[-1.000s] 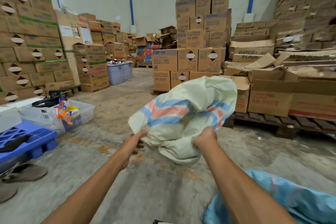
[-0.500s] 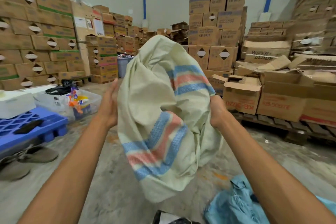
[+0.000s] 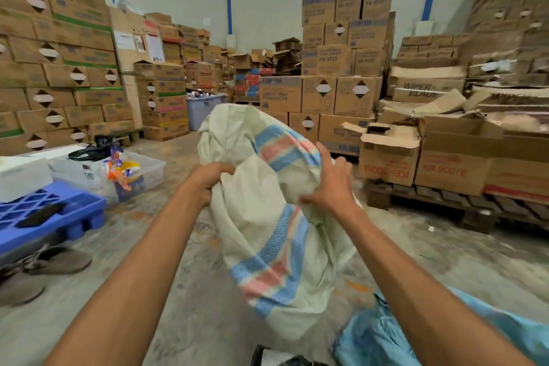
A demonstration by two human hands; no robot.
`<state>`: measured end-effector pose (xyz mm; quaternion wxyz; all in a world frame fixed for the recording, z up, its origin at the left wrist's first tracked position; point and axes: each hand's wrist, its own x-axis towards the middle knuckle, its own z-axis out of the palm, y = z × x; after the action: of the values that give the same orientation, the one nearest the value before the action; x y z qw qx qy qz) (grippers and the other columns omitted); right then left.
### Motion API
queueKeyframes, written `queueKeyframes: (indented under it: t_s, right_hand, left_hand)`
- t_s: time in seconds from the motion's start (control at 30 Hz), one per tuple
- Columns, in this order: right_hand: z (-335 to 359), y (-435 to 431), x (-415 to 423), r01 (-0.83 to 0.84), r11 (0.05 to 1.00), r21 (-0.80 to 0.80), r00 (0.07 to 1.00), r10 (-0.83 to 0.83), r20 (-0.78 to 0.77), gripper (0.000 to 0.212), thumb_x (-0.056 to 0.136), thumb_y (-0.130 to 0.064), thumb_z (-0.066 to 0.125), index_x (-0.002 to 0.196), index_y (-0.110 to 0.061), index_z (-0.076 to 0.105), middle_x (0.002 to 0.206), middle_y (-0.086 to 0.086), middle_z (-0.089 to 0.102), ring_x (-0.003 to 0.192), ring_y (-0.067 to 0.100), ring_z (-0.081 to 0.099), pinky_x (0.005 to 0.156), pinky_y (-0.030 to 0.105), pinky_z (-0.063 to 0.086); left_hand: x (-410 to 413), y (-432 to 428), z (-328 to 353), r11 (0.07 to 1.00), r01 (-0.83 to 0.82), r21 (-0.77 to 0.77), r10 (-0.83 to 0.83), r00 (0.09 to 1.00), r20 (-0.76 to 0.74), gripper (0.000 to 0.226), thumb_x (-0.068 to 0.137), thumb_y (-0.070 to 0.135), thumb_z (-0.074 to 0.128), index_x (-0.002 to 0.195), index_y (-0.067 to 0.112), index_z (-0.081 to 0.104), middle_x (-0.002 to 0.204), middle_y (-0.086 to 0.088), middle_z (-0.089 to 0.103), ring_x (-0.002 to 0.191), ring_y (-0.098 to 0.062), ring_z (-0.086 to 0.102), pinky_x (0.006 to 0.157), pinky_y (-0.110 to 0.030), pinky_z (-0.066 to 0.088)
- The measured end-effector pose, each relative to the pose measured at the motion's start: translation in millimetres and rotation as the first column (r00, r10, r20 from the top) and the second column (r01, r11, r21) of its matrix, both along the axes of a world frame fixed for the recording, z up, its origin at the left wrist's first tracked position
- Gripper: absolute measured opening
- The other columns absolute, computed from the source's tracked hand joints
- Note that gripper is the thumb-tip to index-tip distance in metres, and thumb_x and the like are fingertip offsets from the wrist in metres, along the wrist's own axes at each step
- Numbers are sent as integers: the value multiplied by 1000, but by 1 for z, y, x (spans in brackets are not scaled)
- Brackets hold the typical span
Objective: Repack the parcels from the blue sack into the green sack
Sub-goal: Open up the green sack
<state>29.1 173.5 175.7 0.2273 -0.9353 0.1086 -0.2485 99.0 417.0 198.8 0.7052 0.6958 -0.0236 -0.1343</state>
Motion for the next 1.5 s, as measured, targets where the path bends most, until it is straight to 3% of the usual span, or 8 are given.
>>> queueKeyframes:
  t_s: [0.17,0.43,0.57,0.7,0.83,1.0,1.33,1.5]
  right_hand:
    - [-99,-11,-7,461,753,469,887,-391,-244,131,55,-60,87,154,-34,5,158,23,15,144,46,19,116,59,21]
    - [-132,19,-29,173,-118,978,849,522,-87,80,59,-27,95,130,-7,65,126,17,68,115,34,66,99,47,53]
    - [-80,44,-69,128,-90,988,931,356,-88,16,99,-13,57,112,-6,64,118,19,66,68,24,64,37,14,47]
    - [-82,2,-26,198,212,957,946,214,-243,67,84,-34,77,139,-5,53,123,12,64,85,20,64,56,19,54]
    - [-119,-97,19,392,654,647,894,-103,-437,62,67,-47,74,114,-7,66,108,13,67,96,30,66,80,34,54]
    - [-60,-76,-28,553,814,175,762,-409,-503,34,73,-40,60,92,-12,56,94,8,58,90,29,55,96,44,44]
    - [-38,-58,-27,42,-39,998,982,184,-34,50,80,-24,75,126,-9,64,119,14,71,114,31,66,102,50,48]
    - [-21,-36,-26,44,315,948,940,307,-146,31,83,-28,79,105,-13,63,96,12,72,89,26,69,82,42,57]
  left_hand:
    - [-10,8,-3,862,122,-492,-111,992,53,9,73,11,76,80,10,82,93,-12,75,86,-29,71,80,-39,59]
    - [-13,-3,10,804,65,-592,10,993,122,49,101,28,46,68,18,81,76,-4,76,71,-19,74,69,-30,58]
    - [-15,2,29,871,69,-486,-30,996,88,23,91,30,64,106,14,72,96,-10,77,86,-25,74,82,-43,57]
    - [9,28,19,981,-181,68,166,969,182,46,74,9,79,118,9,66,108,-13,73,82,-25,73,69,-38,61]
    - [18,76,-19,401,-598,694,307,802,513,56,75,37,75,119,7,61,119,-15,64,110,-38,61,80,-41,52]
    - [7,87,-52,257,-360,897,93,933,348,63,82,50,69,123,5,57,129,-15,60,115,-35,58,87,-42,47]
    - [-33,72,-29,951,179,-250,-228,956,-183,62,83,69,53,114,21,76,119,-12,71,110,-34,67,94,-48,47]
    - [-31,45,-33,985,173,-5,-170,961,-219,81,50,39,92,123,14,66,115,-15,72,107,-31,67,92,-44,52]
